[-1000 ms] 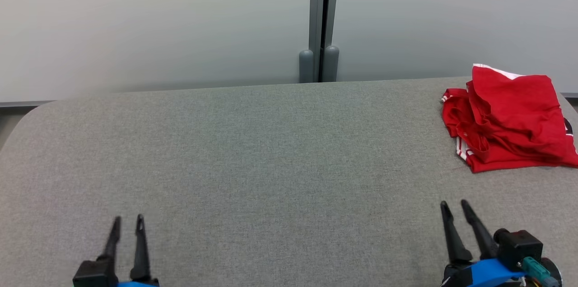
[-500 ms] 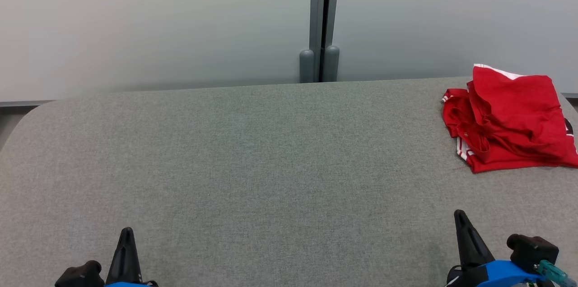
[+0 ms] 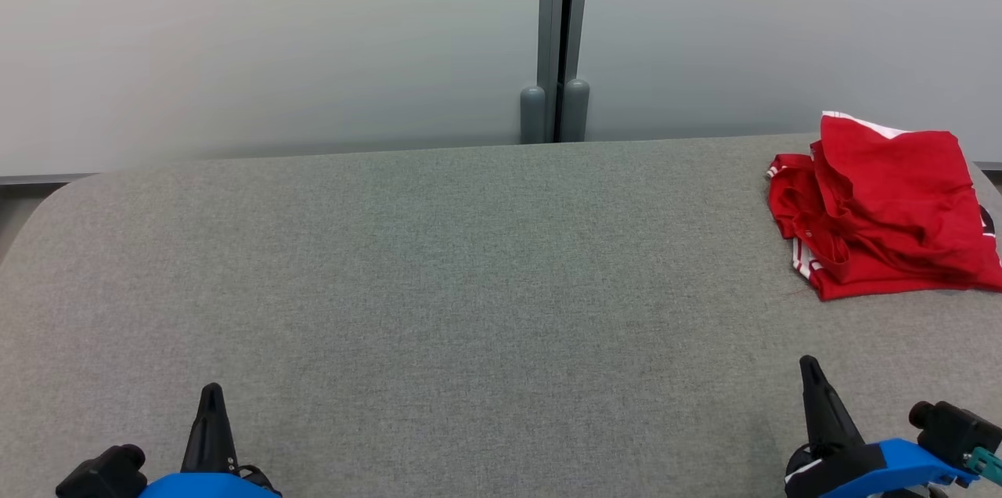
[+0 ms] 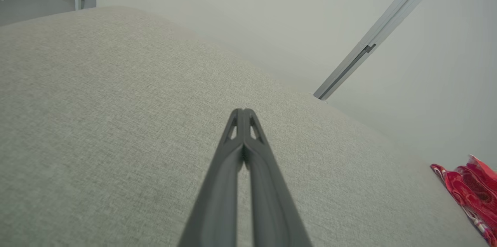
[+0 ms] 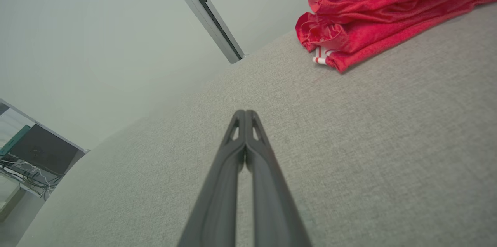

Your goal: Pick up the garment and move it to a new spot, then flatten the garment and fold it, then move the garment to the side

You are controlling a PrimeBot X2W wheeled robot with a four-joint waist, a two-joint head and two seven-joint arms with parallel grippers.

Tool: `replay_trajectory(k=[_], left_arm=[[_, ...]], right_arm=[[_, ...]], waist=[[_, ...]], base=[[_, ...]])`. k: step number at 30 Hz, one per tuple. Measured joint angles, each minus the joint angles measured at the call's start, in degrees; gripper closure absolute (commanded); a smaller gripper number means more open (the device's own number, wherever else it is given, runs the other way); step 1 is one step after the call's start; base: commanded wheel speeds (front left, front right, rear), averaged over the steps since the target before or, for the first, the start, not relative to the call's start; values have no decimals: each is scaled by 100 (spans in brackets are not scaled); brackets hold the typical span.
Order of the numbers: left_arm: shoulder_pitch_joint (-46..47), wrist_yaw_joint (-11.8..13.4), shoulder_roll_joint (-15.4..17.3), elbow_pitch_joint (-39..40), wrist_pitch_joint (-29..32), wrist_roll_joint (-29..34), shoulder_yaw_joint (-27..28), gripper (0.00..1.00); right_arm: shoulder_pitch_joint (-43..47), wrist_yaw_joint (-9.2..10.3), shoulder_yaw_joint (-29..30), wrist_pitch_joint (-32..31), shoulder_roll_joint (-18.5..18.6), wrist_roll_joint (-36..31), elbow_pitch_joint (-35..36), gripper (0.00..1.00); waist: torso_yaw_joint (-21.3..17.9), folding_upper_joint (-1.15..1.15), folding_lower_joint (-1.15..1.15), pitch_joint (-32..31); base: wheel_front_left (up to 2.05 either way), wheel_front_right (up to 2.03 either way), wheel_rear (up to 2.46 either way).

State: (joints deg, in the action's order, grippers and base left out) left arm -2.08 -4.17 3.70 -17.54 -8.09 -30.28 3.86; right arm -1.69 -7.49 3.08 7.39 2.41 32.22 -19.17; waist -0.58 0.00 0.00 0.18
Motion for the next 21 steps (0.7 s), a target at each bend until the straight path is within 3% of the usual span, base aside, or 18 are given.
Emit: replay_trajectory(k=[21], left_arm=[[231, -92, -24, 104, 420, -1798, 84, 100]], right_arm=[[-97, 0, 99, -391, 3, 1741, 146, 100]], waist=[[12, 0, 0, 0]], base=[[0, 0, 0]])
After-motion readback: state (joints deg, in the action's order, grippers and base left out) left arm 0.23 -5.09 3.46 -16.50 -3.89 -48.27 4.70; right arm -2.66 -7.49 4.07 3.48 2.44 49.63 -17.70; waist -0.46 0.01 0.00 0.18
